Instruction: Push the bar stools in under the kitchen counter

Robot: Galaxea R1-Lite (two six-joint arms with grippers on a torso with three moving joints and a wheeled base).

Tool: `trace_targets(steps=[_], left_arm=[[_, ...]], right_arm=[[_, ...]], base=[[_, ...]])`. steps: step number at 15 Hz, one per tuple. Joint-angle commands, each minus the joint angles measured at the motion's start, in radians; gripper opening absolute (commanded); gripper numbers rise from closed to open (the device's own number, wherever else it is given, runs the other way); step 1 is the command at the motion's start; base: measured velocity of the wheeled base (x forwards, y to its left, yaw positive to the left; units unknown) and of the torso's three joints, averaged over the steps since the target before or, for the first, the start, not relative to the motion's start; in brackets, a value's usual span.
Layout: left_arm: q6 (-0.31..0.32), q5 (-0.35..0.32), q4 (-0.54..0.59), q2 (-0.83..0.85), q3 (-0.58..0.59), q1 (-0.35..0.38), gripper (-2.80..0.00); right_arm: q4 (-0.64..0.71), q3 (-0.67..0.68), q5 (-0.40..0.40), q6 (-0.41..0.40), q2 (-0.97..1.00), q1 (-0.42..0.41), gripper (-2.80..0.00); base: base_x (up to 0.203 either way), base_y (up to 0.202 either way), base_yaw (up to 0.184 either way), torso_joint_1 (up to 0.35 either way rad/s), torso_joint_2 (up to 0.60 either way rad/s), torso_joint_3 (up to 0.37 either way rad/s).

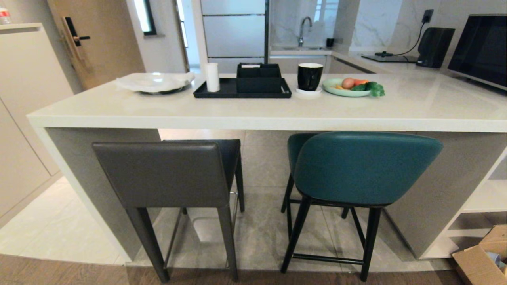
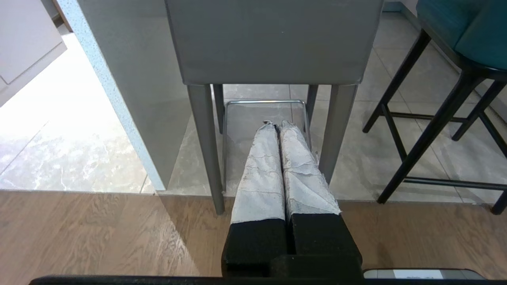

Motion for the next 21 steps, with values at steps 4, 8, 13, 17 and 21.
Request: trace_targets(steps=[4, 8, 13, 17, 21], left_arm=[[-0.003, 0.001, 0.0, 0.001, 0.0, 0.0, -2.8], [-0.003, 0.001, 0.0, 0.001, 0.0, 0.0, -2.8], [-0.003, 0.001, 0.0, 0.001, 0.0, 0.0, -2.8], [-0.003, 0.001, 0.0, 0.001, 0.0, 0.0, -2.8], [-0.003, 0.001, -0.001, 0.001, 0.0, -0.001, -2.8]], right_arm=[[0.0, 0.0, 0.0, 0.0, 0.001, -0.001, -2.8], [0.0, 0.0, 0.0, 0.0, 0.001, 0.0, -2.8], [0.0, 0.0, 0.0, 0.0, 0.001, 0.0, -2.8], [0.0, 0.0, 0.0, 0.001, 0.001, -0.001, -2.8], [-0.001, 0.0, 0.0, 0.001, 0.001, 0.0, -2.8]], base=[[0.0, 0.0, 0.0, 0.0, 0.0, 0.0], [0.0, 0.0, 0.0, -0.016, 0.04, 0.027], [0.0, 0.0, 0.0, -0.136, 0.4, 0.254], [0.0, 0.0, 0.0, -0.045, 0.14, 0.092], [0.0, 0.0, 0.0, -0.002, 0.01, 0.01]])
